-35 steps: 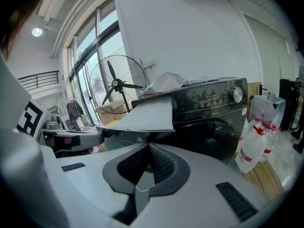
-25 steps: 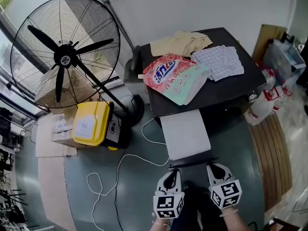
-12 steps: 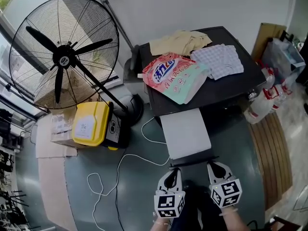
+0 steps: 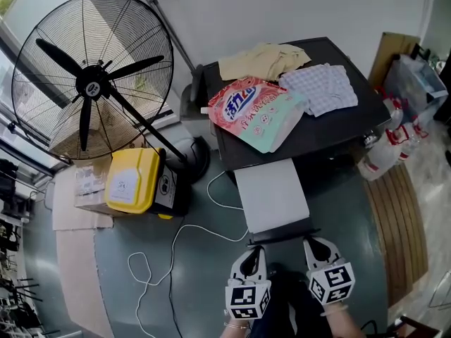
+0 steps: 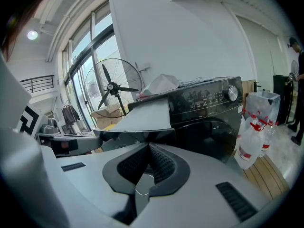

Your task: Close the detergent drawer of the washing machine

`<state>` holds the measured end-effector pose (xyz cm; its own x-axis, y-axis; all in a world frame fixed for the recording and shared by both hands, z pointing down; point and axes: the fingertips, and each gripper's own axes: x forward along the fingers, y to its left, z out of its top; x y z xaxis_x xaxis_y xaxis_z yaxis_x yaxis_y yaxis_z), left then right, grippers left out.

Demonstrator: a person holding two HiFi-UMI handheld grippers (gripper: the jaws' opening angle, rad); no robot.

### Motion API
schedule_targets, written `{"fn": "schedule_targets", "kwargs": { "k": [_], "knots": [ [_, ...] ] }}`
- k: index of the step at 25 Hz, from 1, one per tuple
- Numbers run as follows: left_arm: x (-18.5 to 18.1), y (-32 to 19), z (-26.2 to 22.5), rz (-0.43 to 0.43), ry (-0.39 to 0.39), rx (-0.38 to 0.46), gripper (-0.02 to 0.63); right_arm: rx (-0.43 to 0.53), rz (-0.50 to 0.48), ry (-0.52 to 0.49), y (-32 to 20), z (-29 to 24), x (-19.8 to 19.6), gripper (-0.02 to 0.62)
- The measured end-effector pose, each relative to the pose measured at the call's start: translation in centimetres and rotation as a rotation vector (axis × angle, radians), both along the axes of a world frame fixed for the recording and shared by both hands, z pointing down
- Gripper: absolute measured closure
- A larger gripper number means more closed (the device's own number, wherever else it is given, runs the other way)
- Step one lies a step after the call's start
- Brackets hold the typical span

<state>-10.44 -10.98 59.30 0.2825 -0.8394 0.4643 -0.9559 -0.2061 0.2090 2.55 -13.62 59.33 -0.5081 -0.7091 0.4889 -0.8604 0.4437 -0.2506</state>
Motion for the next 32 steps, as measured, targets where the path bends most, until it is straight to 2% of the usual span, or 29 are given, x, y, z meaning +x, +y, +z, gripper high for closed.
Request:
{"fn": "schedule_targets", "kwargs": {
  "k": [15, 32],
  "knots": [
    [-0.6, -1.5, 0.0, 0.0, 0.003, 0.005, 0.591, -0.01, 0.01, -0.013, -1.5, -0.1, -0.6, 0.571],
    [-0.3, -1.8, 0.2, 0.044, 0.0, 0.001, 0.591, -0.005, 0.052, -0.014, -1.8, 0.0, -0.6, 0.571]
  ]
}}
